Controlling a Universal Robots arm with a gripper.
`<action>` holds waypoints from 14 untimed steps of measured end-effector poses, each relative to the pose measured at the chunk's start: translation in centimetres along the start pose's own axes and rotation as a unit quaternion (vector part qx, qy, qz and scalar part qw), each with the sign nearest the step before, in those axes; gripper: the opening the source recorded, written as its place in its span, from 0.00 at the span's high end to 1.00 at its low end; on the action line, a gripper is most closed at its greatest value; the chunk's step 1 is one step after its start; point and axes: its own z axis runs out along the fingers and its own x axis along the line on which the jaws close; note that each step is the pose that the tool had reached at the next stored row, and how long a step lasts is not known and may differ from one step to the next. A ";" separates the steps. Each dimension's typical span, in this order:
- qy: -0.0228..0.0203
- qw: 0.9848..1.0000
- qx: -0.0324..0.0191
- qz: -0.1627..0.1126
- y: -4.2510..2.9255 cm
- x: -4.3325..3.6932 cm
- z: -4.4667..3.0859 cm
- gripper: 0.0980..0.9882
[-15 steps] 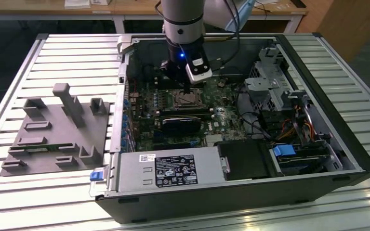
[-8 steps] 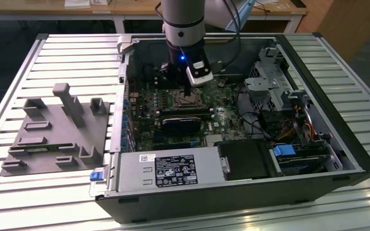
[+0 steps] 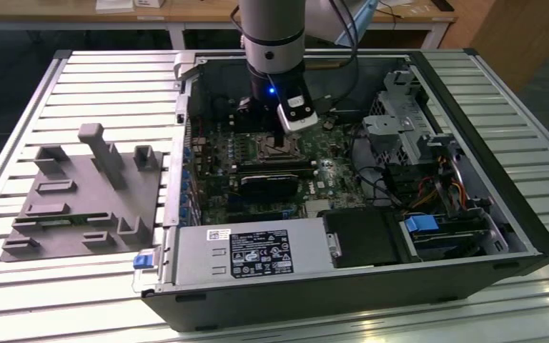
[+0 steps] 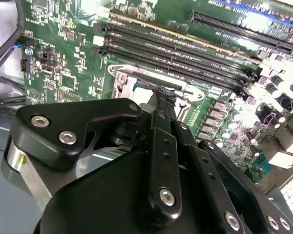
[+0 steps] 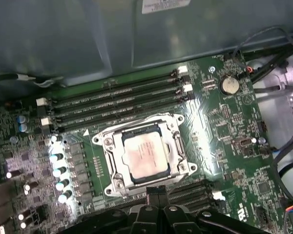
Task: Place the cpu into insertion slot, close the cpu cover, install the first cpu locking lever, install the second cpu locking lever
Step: 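Install the second cpu locking lever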
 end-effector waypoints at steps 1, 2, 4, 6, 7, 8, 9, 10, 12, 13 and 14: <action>0.000 1.000 0.000 0.000 -0.10 -0.03 -0.01 0.99; 0.000 1.000 0.000 0.000 -0.20 -0.06 -0.01 0.99; 0.000 1.000 0.000 0.000 -0.37 -0.10 -0.02 0.99; 0.000 1.000 0.000 0.000 -0.53 -0.15 -0.04 0.99; 0.000 1.000 0.000 0.000 -0.61 -0.17 -0.04 0.99; 0.000 1.000 0.000 0.000 -0.67 -0.19 -0.05 0.99; 0.000 1.000 0.001 0.000 -0.74 -0.21 -0.05 0.99; 0.000 1.000 0.000 0.000 -0.79 -0.22 -0.05 0.99; 0.000 1.000 0.001 0.000 -0.82 -0.23 -0.06 0.99; 0.000 1.000 0.001 0.000 -0.82 -0.23 -0.06 0.99; 0.000 1.000 0.001 0.000 -0.83 -0.24 -0.06 0.99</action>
